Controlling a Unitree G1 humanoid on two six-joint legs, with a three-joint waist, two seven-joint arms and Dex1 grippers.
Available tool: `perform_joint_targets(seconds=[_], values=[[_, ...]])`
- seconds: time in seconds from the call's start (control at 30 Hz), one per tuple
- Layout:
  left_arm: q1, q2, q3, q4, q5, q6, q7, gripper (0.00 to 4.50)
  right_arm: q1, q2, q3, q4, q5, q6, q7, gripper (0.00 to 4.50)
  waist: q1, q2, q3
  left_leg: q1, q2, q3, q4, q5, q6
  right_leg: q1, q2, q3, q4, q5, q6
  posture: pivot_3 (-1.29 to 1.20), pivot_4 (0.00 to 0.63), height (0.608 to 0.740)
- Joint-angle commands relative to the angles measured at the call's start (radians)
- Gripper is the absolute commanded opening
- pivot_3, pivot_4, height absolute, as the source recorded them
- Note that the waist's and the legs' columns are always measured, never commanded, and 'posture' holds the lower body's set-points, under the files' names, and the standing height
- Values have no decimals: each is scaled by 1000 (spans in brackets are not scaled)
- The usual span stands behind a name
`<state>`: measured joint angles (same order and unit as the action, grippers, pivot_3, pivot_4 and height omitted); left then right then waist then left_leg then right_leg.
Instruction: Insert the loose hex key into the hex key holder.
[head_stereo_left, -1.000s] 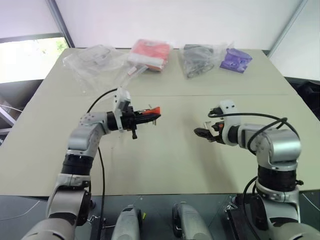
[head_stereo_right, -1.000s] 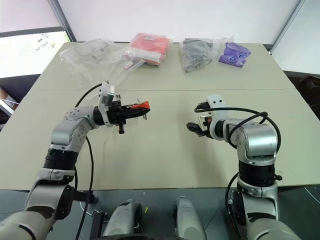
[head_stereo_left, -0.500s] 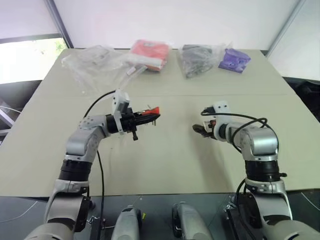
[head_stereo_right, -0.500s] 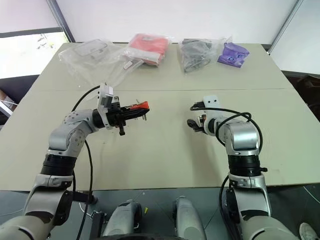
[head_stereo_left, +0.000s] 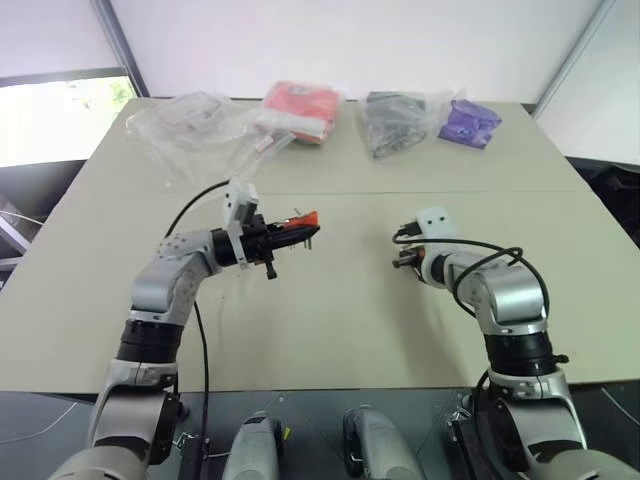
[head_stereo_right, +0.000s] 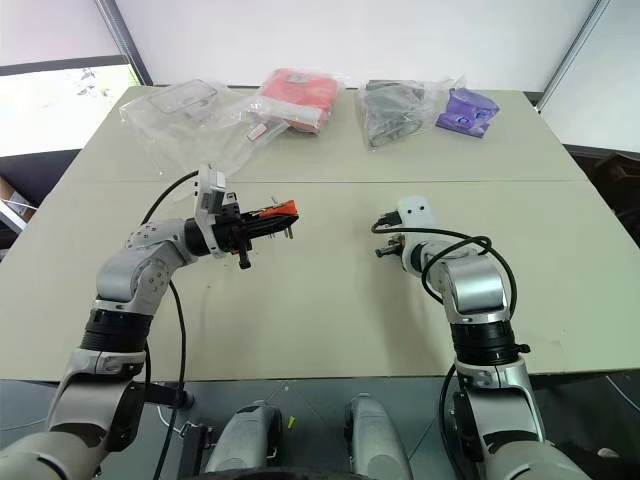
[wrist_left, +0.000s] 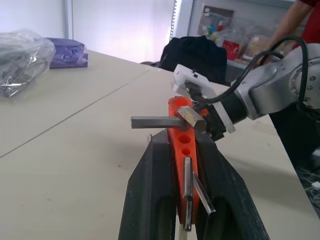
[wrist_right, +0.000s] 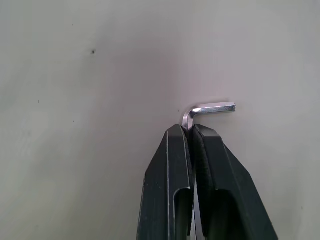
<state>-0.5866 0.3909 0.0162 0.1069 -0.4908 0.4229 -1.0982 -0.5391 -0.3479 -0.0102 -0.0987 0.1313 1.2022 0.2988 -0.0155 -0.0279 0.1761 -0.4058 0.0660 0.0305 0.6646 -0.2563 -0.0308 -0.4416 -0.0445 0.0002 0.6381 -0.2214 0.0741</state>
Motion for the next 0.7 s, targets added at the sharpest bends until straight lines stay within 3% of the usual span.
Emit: perform_joint_targets(seconds=[0.03,0.13,0.27,0.43,0.7], values=[[-29,12,13,-2,-13,-21,-11,0,34,24,29,32,11,12,-1,39,0,0,0,0,0,0,0,0,0,0,0,0,0,0,0,0,150,739],[-63,57,-2,50,-22,10,-95,0,-121,68,-122,75,40,-128,-48,39,-9,0,0,0,0,0,0,0,0,1,0,0,-2,-1,-2,0,150,739],[-171,105,0,195,-50,90,-211,0,-266,101,-244,47,180,-293,39,39,-6,7,5,-3,0,0,0,0,0,-2,0,0,-2,0,0,0,150,739],[-376,101,-12,469,-4,58,-324,0,-371,171,-374,-58,450,-302,103,39,5,7,5,-4,0,-2,-4,0,1,-3,1,-2,-5,0,2,0,150,739],[-555,36,-50,691,78,-32,-454,0,-394,241,-370,-142,650,-310,37,39,2,7,5,-6,-1,0,-3,-1,2,-2,-2,-2,-7,-1,2,0,150,739]])
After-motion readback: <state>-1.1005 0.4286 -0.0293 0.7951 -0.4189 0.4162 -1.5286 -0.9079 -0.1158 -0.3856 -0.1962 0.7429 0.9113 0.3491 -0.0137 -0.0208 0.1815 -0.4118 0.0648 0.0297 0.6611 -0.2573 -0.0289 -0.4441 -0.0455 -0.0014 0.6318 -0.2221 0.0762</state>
